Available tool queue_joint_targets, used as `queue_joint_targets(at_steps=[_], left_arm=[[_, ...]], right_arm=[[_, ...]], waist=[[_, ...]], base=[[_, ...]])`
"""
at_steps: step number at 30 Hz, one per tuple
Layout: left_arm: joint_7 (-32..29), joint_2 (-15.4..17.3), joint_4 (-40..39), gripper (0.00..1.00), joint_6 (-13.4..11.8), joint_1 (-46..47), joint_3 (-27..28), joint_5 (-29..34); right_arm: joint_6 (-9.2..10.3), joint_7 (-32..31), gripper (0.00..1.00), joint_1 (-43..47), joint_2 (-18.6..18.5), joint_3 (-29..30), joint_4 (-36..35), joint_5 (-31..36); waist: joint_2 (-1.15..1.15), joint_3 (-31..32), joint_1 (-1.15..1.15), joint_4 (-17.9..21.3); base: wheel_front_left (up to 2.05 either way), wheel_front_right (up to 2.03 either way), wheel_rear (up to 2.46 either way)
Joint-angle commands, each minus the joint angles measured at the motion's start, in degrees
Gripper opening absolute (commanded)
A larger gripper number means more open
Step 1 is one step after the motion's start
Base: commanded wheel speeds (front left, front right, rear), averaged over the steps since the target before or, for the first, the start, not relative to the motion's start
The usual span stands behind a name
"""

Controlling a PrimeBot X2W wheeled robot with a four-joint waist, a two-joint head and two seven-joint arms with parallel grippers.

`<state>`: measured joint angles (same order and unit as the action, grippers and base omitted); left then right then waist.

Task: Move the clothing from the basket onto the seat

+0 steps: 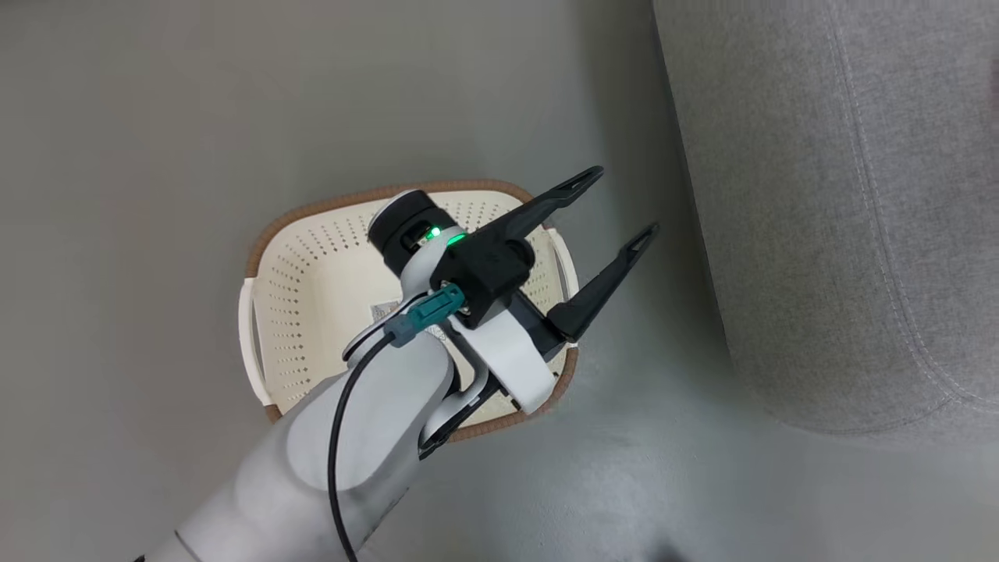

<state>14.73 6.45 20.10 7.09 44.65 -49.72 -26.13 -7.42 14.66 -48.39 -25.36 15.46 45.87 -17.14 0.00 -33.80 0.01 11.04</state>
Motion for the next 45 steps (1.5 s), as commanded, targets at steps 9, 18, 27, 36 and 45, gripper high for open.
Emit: queue_joint_targets(at_steps=[9,18,27,36,45], left_arm=[[0.3,-1.1,-2.1,1.00,-0.6,-11.0,15.8,4.7],[0.3,-1.5,-1.7,1.00,-2.3,-19.2,28.2,8.4],[0.3,-1.2,0.1,1.00,-3.8,-26.6,39.9,11.4],[0.3,-1.5,0.4,1.00,-4.6,-32.8,47.5,14.4],[0.3,-2.4,0.1,1.00,-3.4,-39.2,51.9,15.3]], right_arm=[[-0.07,0.3,1.00,10.9,1.8,-7.0,-8.2,-1.8],[-0.07,0.3,1.00,15.4,4.8,-13.7,-12.3,-3.7],[-0.07,0.3,1.00,20.0,8.5,-18.9,-15.6,-5.2],[-0.07,0.3,1.00,25.3,12.2,-21.7,-18.0,-4.3],[-0.07,0.3,1.00,33.2,15.5,-23.1,-19.5,-2.6]], waist=[[0.00,11.4,-0.01,-6.4],[0.00,19.2,-0.01,-11.0],[0.00,25.3,-0.01,-14.7],[0.00,29.4,-0.01,-15.6],[0.00,32.3,-0.01,-14.6]], base=[[0.00,0.00,0.00],[0.00,0.00,0.00],[0.00,0.00,0.00],[0.00,0.00,0.00],[0.00,0.00,0.00]])
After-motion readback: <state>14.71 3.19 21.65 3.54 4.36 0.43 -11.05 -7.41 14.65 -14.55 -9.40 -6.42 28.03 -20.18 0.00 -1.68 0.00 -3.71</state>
